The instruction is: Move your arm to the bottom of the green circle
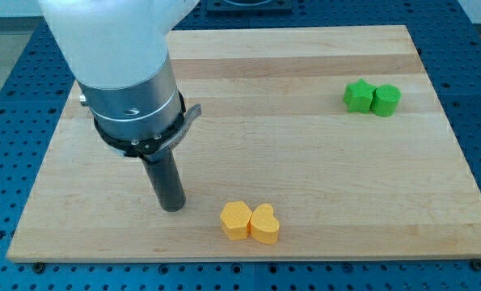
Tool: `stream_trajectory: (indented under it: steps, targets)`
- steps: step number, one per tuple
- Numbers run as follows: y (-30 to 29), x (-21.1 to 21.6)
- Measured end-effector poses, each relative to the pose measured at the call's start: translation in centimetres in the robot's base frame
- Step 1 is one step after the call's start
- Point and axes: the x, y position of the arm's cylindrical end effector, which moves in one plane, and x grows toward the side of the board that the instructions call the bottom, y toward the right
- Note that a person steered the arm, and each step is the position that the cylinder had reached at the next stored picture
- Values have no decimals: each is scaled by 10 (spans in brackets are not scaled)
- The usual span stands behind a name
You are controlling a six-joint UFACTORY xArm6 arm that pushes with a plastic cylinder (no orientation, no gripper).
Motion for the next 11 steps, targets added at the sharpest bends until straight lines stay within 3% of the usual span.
stream_trajectory:
  steps: [2, 4, 6, 7, 9, 11]
  targets:
    - [0, -11]
    - [16, -84]
    - [161, -71]
    - [182, -64]
    - [297, -62]
    - [298, -87]
